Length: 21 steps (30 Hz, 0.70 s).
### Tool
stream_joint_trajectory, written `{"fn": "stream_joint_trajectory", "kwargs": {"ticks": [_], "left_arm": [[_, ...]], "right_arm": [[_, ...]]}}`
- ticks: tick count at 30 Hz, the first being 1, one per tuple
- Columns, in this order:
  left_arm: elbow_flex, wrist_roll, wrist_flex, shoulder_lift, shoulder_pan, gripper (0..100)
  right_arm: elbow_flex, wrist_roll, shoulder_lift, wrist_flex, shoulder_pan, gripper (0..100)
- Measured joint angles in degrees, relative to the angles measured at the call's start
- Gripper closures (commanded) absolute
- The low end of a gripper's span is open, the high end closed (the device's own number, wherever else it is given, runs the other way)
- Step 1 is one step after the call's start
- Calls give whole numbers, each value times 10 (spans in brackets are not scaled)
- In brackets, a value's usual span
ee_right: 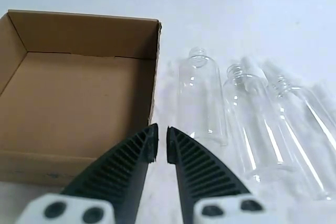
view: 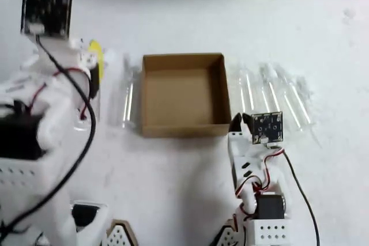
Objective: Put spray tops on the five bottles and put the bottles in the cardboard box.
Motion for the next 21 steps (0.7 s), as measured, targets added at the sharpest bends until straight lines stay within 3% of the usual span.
{"fn": "stream_joint_trajectory", "kwargs": {"ticks": [7, 10, 15, 21], "left_arm": [[284, 0, -236, -186, 62, 979], [340, 15, -290, -227, 106, 978], [389, 86, -388, -236, 115, 978], [504, 102, -581, -236, 125, 978]], "right_arm": [[0, 0, 0, 0, 0, 977], [0, 0, 0, 0, 0, 977], [0, 0, 0, 0, 0, 977], [0, 0, 0, 0, 0, 977]]}}
